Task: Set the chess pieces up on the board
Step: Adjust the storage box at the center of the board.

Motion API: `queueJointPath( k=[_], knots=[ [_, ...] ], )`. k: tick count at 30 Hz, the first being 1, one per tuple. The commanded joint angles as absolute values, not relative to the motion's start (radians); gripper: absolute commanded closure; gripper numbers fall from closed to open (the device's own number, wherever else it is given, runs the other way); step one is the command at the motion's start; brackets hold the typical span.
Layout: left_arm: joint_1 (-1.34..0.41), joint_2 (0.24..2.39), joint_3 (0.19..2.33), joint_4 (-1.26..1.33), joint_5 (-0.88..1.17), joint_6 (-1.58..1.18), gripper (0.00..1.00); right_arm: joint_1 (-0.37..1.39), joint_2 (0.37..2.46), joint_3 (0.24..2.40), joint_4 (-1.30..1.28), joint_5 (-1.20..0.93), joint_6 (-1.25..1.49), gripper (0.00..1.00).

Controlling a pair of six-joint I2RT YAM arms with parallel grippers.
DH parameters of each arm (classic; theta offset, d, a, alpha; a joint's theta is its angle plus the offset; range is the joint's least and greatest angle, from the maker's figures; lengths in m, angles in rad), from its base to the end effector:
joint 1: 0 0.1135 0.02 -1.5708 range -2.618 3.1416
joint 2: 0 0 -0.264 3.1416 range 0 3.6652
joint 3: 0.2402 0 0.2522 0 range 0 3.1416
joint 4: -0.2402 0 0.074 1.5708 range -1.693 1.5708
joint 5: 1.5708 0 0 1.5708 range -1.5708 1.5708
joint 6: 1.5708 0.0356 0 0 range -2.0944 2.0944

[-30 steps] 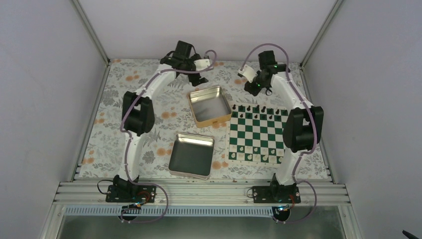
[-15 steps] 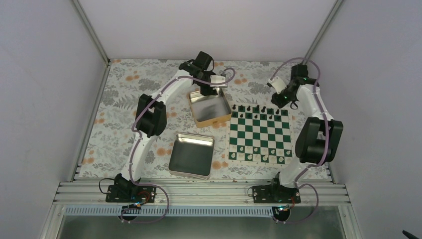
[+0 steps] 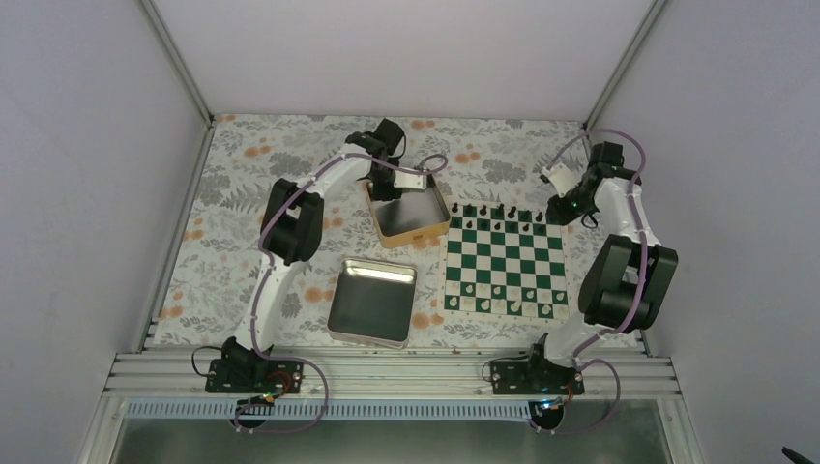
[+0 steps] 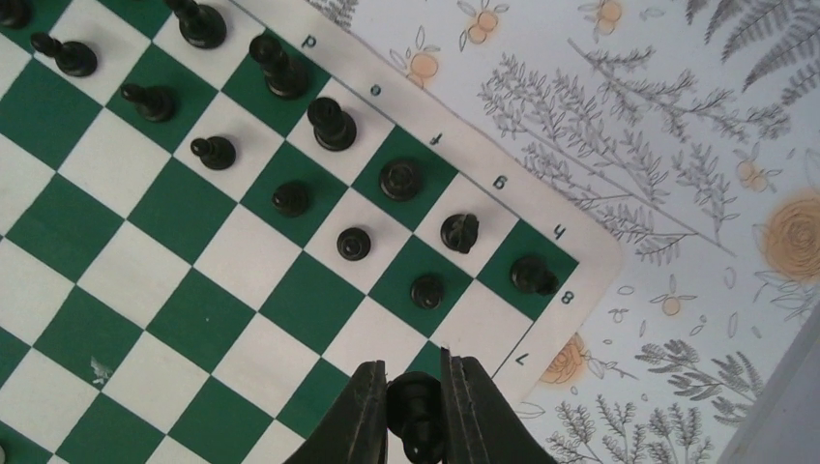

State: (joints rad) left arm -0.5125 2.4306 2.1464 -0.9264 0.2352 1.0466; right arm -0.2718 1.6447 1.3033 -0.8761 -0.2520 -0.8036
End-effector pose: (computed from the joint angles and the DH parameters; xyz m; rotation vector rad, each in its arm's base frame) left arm 0.4406 -0.2574 0.1730 1.9595 1.8991 -0.1798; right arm 0.3183 -0.0795 0.2495 -0.7715 2.5996 0.0471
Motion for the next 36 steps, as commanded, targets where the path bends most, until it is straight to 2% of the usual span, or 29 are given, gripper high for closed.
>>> queueJointPath(
  k=[1,28,31,36],
  knots=[
    [-0.491,2.429,2.125,-0.932,0.174,1.065,0.87,-0.294,1.64,1.265,-0.857,-0.249,-0.833,0.96],
    [-0.372,2.407,2.064,-0.93,0.077,1.053,0.94,-0.374,1.81,1.233,-0.769,-0.248,-0.861,0.96],
    [-0.371,2.402,2.067,-0.942,0.083,1.055,0.94,-0.376,1.82,1.233,-0.762,-0.25,-0.862,0.96],
    [-0.381,2.412,2.137,-0.979,0.117,1.042,0.86,-0.377,1.843,1.232,-0.747,-0.246,-0.86,0.96]
  ],
)
